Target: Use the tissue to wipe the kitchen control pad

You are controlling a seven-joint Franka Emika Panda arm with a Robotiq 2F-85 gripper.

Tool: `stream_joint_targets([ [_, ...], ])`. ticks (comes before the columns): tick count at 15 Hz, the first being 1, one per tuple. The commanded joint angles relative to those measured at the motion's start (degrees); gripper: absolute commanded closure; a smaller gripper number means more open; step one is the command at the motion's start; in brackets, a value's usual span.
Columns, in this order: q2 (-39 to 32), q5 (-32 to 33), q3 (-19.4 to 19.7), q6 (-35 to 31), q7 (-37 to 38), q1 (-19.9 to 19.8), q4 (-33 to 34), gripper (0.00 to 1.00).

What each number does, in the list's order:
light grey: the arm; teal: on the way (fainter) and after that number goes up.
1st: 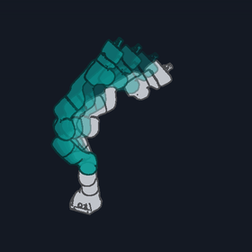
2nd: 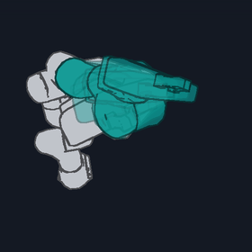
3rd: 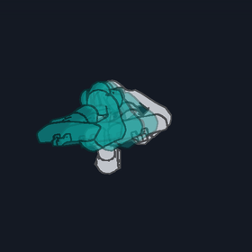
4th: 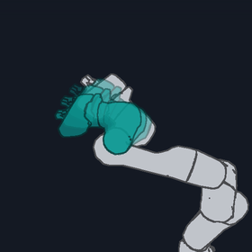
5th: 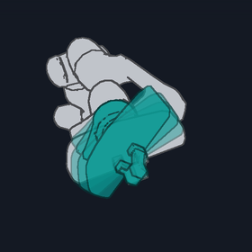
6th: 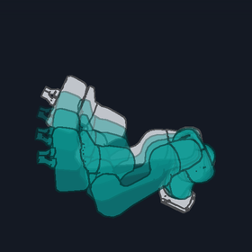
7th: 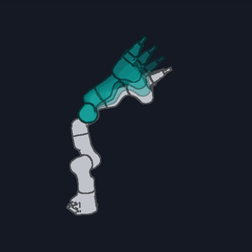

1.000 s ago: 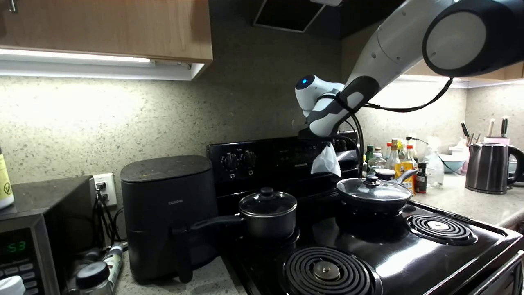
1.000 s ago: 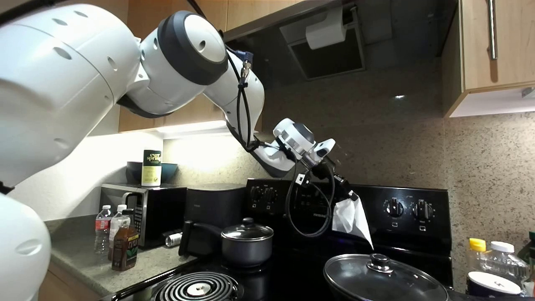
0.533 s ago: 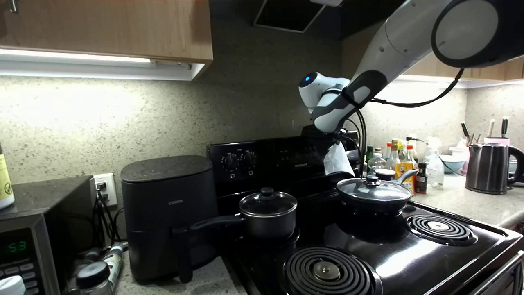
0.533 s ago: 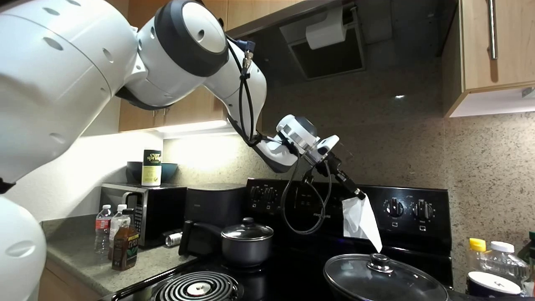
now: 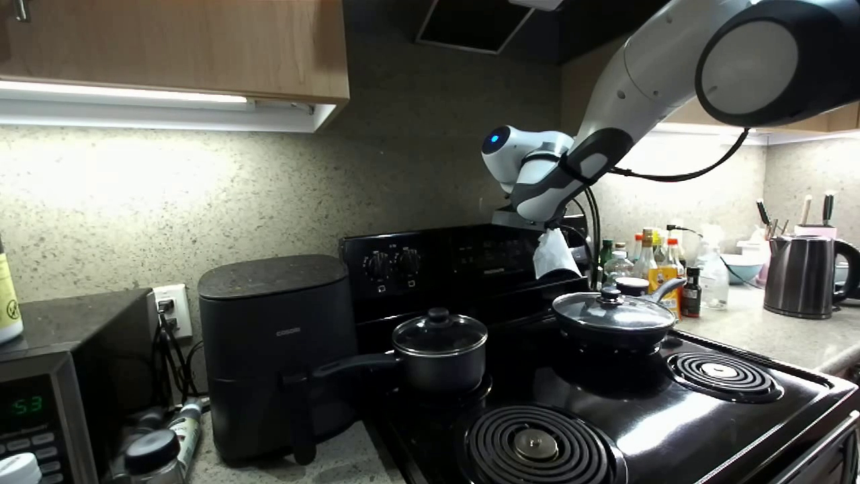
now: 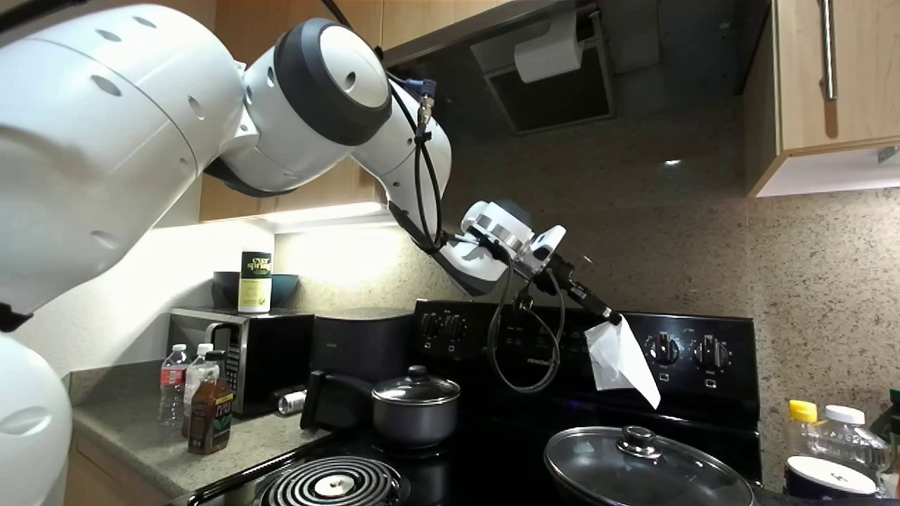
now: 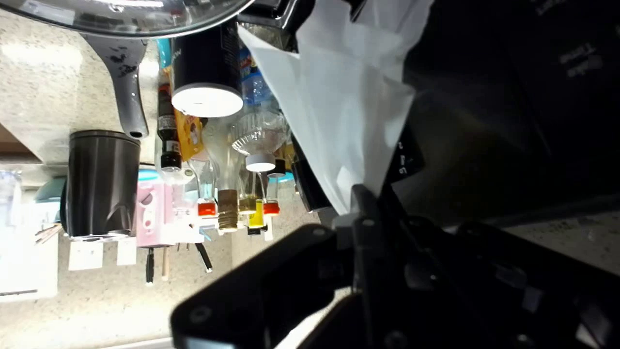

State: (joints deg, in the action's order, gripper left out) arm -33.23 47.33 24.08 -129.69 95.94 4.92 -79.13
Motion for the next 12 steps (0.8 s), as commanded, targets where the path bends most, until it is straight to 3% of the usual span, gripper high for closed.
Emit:
stream_joint_targets([
  [1, -2.5, 1.6, -4.0, -3.3, 0.5, -3.3, 4.7, 0.93],
  [6, -5.5, 2.3, -4.2, -6.7, 1.9, -4.0, 9.3, 0.93],
  [9, -6.8, 5.5, -0.9, -3.1, 9.3, -2.4, 12.6, 0.93],
  [12, -7.4, 9.5, 0.0, 0.8, 16.5, -2.3, 15.4, 0.93],
])
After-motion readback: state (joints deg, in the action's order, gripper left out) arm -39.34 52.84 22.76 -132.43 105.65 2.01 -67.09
